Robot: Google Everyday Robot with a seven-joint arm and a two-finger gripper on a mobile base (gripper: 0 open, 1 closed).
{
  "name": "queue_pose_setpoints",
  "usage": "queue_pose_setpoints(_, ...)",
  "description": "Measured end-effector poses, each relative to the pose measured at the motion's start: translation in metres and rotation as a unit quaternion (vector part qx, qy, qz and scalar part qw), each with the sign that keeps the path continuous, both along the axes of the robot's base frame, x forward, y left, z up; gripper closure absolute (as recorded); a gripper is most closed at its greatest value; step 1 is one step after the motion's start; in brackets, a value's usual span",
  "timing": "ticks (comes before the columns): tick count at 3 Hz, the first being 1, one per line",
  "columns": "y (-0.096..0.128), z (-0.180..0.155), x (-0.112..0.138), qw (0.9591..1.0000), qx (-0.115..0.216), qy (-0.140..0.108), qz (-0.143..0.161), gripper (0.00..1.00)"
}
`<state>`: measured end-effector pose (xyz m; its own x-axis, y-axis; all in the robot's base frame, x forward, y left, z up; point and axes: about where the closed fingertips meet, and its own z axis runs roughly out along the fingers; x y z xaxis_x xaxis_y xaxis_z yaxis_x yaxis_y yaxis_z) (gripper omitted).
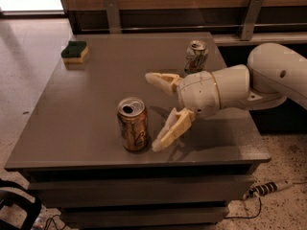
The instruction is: Move orange can near sponge
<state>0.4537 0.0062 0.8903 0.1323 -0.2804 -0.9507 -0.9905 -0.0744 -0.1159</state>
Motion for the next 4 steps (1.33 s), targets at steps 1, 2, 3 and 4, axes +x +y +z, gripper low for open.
queue_pose_setpoints(1,0.013,-0.002,-0.004,0.9998,0.004,0.008,0.017,0.0)
queue_pose_setpoints(2,0.016,-0.01,-0.006,0.9996,0.008,0.019,0.02,0.18)
queue_pose_setpoints(3,0.018,-0.016,-0.007,0.9994,0.012,0.024,0.021,0.42)
queue_pose_setpoints(4,0.018,-0.015,-0.009,0.9994,0.016,0.02,0.024,0.65)
